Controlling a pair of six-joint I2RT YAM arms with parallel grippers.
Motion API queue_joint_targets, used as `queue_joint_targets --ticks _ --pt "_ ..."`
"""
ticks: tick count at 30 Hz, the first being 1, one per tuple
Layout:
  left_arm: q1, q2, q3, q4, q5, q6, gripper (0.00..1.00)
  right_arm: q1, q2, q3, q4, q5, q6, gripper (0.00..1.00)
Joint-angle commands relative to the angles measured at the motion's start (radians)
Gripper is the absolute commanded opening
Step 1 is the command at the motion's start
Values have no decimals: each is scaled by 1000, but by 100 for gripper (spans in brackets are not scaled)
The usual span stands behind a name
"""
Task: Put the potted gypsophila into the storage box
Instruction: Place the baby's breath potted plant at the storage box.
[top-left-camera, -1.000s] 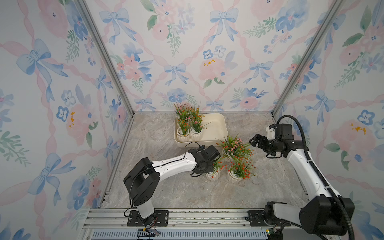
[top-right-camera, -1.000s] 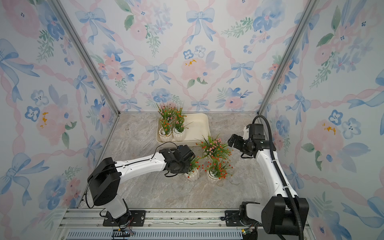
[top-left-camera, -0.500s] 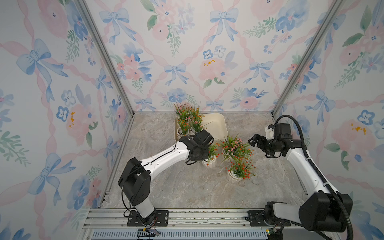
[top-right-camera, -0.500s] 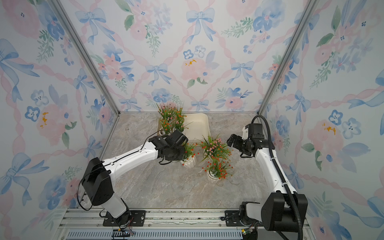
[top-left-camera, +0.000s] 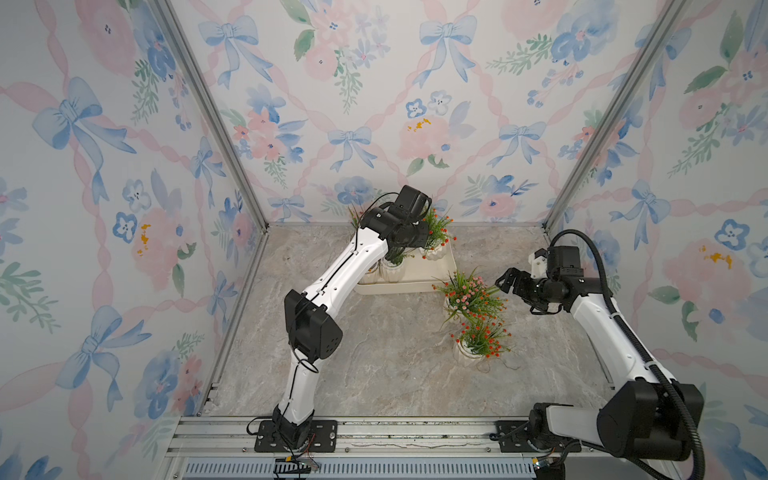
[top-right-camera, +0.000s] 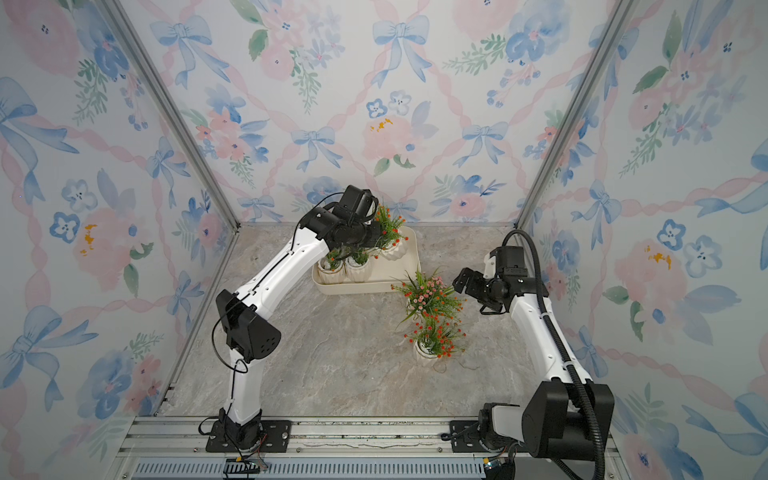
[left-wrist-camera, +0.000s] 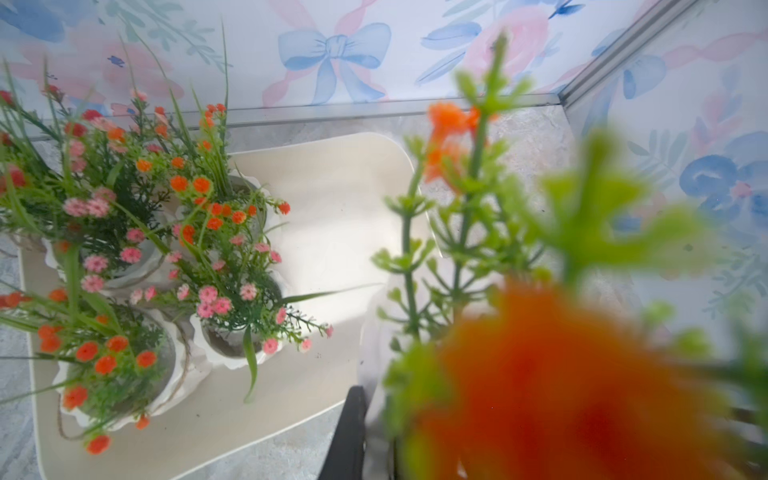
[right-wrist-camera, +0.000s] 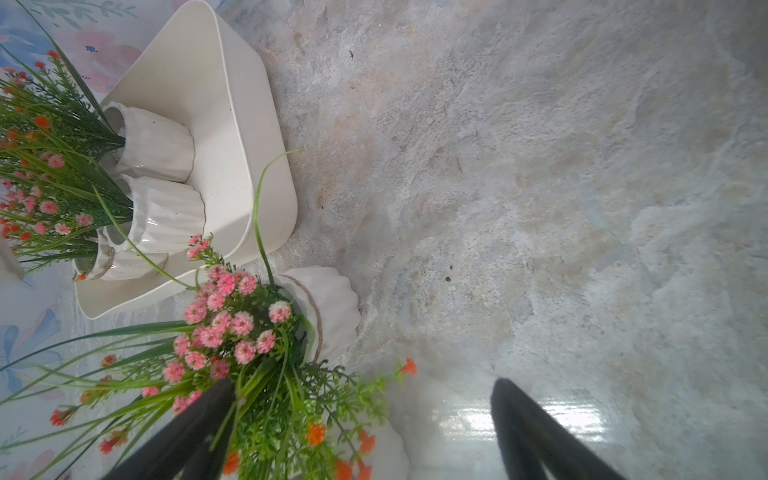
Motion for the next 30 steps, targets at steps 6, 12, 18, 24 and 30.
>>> queue_joint_targets --ticks 6,12,18,24,30 --pt "33 241 337 19 -43 45 0 -7 34 45 -26 5 1 97" --pt "48 332 361 61 -89 52 0 -9 40 46 -31 8 -2 97" --pt "63 393 362 172 -98 63 0 -9 34 45 -35 -3 -2 97" --pt "75 436 361 282 -117 59 0 -11 25 36 -41 12 -11 97" --pt "85 468 359 314 -119 67 0 -13 38 26 -32 6 -11 97"
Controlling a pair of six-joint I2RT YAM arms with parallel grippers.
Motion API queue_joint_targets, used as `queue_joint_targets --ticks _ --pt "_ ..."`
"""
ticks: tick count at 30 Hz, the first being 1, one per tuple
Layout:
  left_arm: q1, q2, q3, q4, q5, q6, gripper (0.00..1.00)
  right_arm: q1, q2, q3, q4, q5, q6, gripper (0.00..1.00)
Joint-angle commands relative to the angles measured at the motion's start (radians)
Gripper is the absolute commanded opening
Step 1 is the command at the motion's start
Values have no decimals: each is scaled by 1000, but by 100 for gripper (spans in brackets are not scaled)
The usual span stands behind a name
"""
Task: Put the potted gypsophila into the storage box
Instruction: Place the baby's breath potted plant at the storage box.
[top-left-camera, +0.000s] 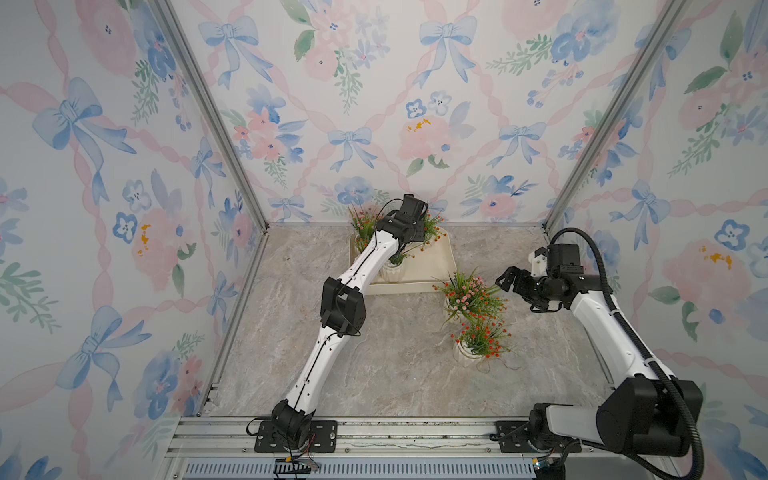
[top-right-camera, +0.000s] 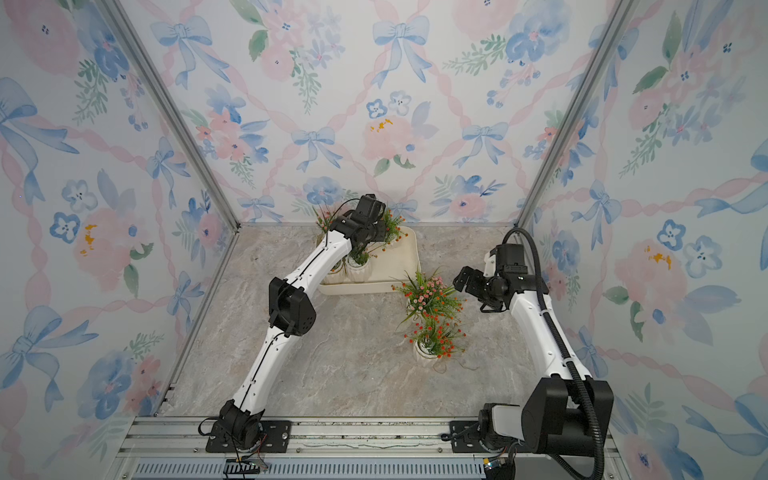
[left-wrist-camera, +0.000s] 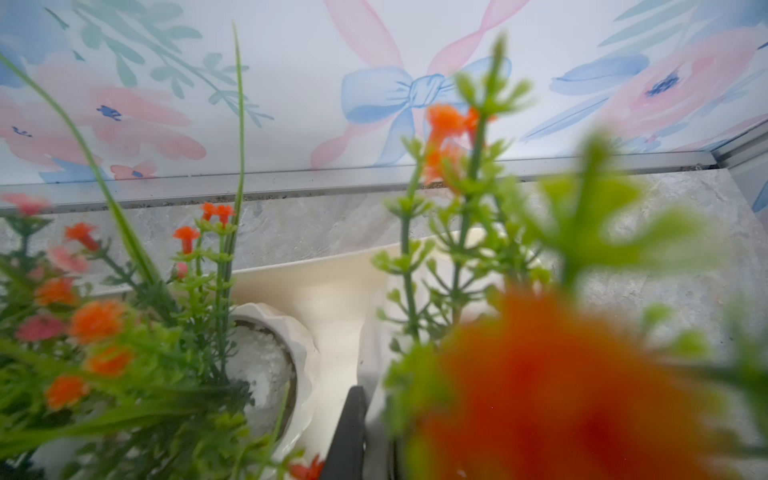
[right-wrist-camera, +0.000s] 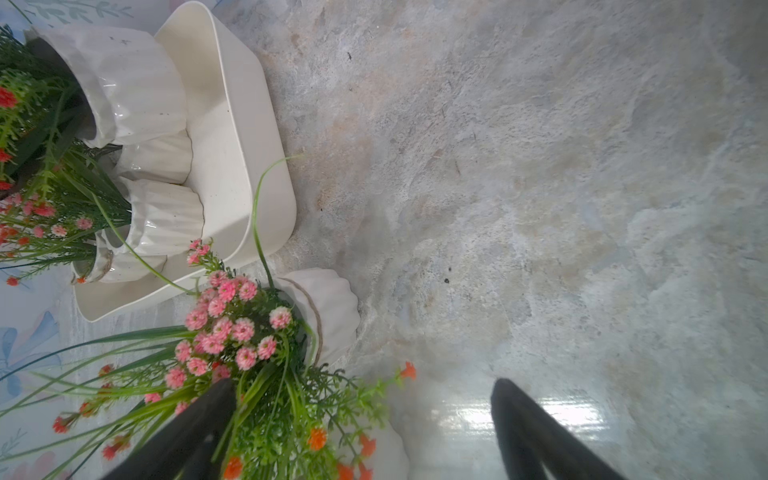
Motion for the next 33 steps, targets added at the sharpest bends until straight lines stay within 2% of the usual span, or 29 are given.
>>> queue_joint_targets --ticks 1,14,21,33 --pt "10 6 32 103 -19 17 0 -12 20 5 -13 3 -11 97" --pt "31 13 -14 102 -19 70 0 -14 39 4 -4 -7 -8 97" --pt "39 -13 -96 103 -19 116 0 -17 42 4 -3 -8 -5 97" --pt "42 24 -56 106 -72 102 1 -16 40 2 -4 -6 -6 97"
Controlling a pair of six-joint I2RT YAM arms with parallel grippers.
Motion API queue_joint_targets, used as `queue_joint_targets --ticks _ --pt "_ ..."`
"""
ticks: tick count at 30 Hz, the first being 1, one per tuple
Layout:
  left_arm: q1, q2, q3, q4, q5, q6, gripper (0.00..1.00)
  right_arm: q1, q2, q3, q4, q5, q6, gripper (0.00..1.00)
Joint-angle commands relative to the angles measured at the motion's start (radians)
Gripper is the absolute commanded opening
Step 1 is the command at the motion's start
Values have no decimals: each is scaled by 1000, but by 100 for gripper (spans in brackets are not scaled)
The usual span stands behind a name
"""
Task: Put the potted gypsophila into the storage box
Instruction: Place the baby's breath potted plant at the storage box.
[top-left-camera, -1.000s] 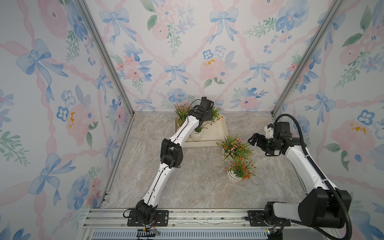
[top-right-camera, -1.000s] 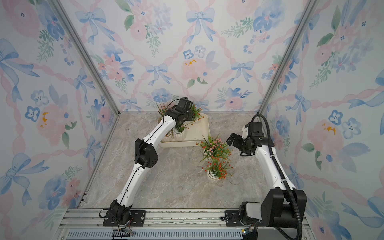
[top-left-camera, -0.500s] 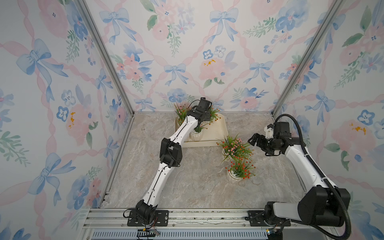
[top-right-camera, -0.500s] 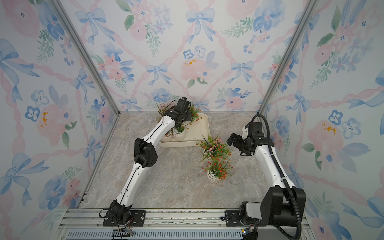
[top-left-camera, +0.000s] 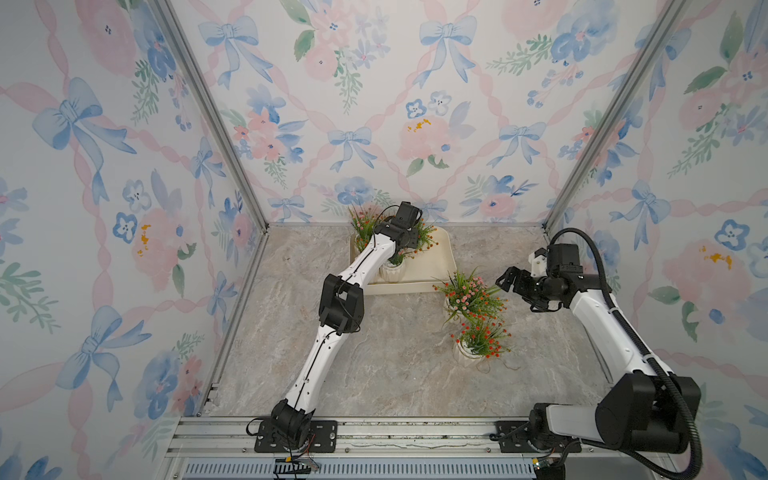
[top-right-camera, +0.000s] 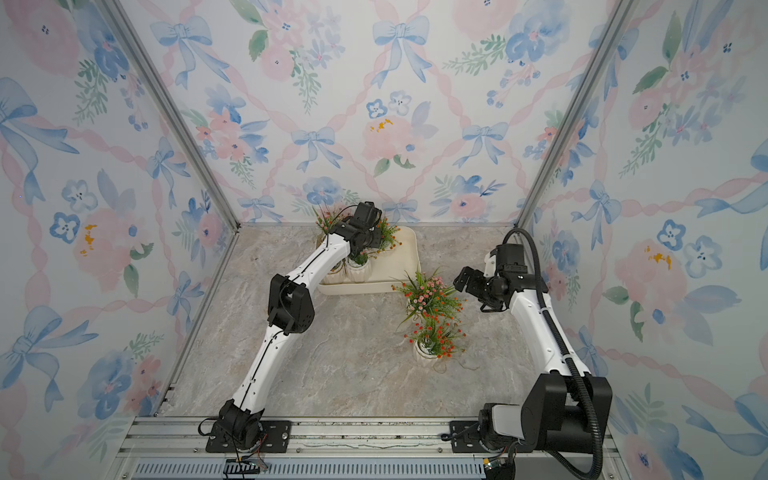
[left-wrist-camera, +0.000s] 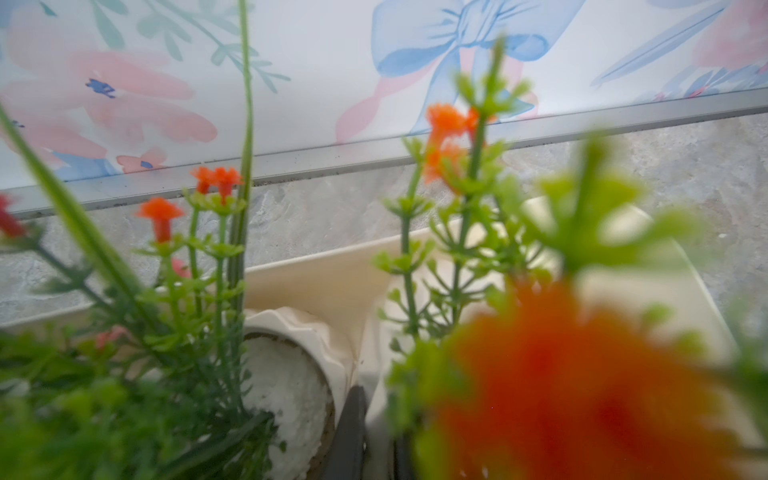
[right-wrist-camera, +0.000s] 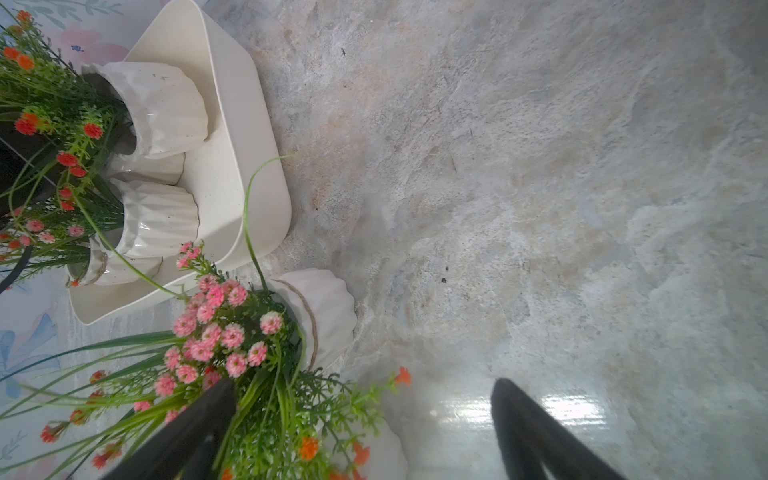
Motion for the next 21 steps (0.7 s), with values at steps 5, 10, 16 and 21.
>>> queue_joint_targets --ticks 5,10,16,21 --pt "15 27 49 77 -59 -27 2 -9 25 3 -6 -4 -6 97" --pt "23 40 49 108 -52 -48 4 -9 26 3 -10 -1 -8 97" --pt "32 42 48 111 -51 -55 18 -9 28 3 -7 3 -9 97" --pt "32 42 46 111 -53 -52 30 -9 34 3 -7 3 -8 97"
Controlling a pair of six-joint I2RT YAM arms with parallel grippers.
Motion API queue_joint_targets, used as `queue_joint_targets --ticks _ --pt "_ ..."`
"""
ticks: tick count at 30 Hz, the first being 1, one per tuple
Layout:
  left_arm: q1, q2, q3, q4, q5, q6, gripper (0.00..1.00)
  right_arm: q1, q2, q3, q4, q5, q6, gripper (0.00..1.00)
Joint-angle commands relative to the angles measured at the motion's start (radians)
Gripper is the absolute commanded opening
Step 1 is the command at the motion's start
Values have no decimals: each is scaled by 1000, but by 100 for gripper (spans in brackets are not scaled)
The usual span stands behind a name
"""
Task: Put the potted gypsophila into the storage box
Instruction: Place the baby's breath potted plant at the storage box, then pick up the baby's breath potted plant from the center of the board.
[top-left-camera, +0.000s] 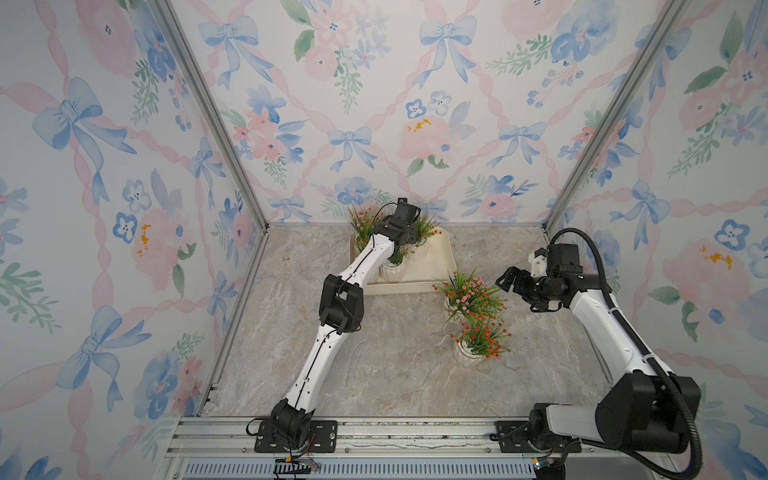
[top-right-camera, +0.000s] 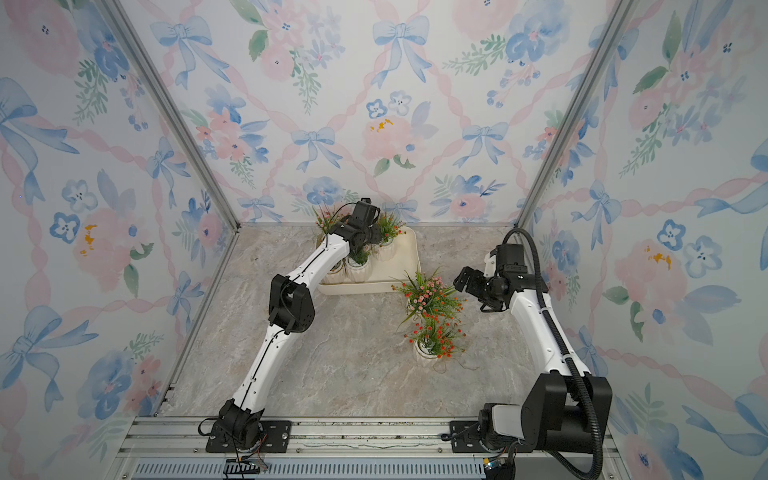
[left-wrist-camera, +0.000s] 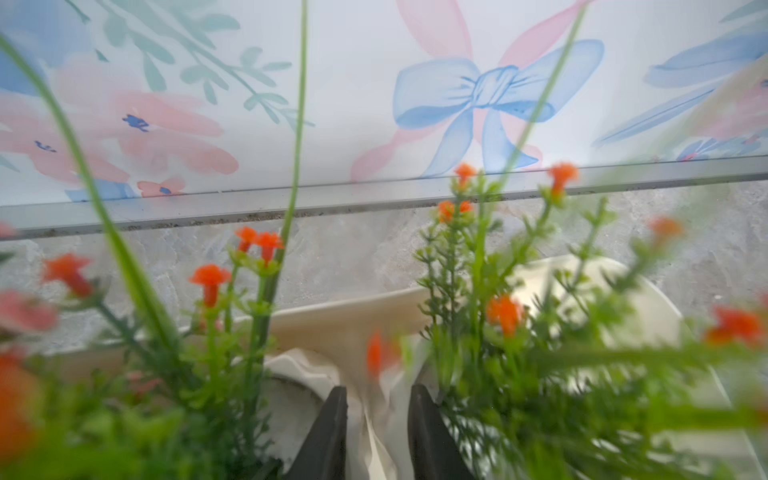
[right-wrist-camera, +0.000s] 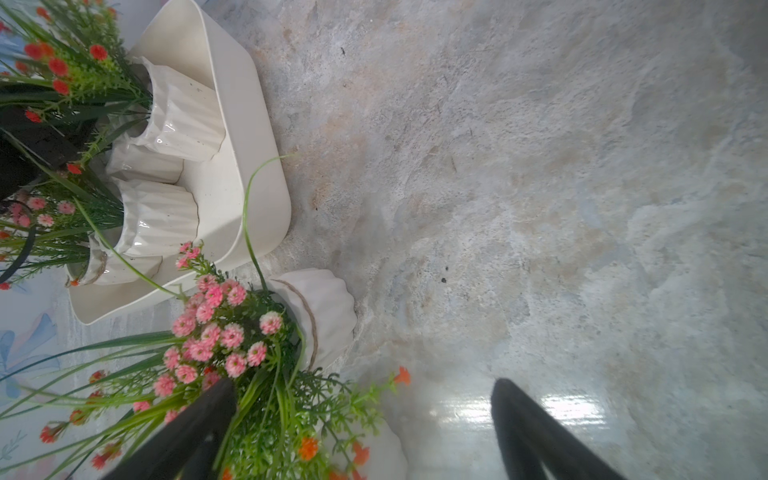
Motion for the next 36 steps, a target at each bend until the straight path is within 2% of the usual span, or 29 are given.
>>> queue_joint_targets --ticks 1,7,11,15,19,21,27,36 --pt "16 16 20 25 -25 -6 30 -9 31 3 -7 2 -8 97" --pt "16 3 15 24 -16 -15 32 -8 28 5 -9 2 -6 97" --pt "16 -41 -4 24 -3 -17 44 -8 21 9 -15 6 -2 97" --pt "5 -123 -43 24 3 -10 64 -9 11 30 -62 77 27 97" --pt "-18 -236 -97 24 -18 15 89 -13 -18 55 -124 155 64 97" --pt "-33 -297 -130 23 -29 29 96 -20 -42 59 -151 174 81 97" --pt "-64 -525 -302 24 -78 43 98 -53 -122 46 -302 240 121 97" --pt "-78 -859 -659 41 -115 38 98 -101 -266 -134 -392 308 167 97"
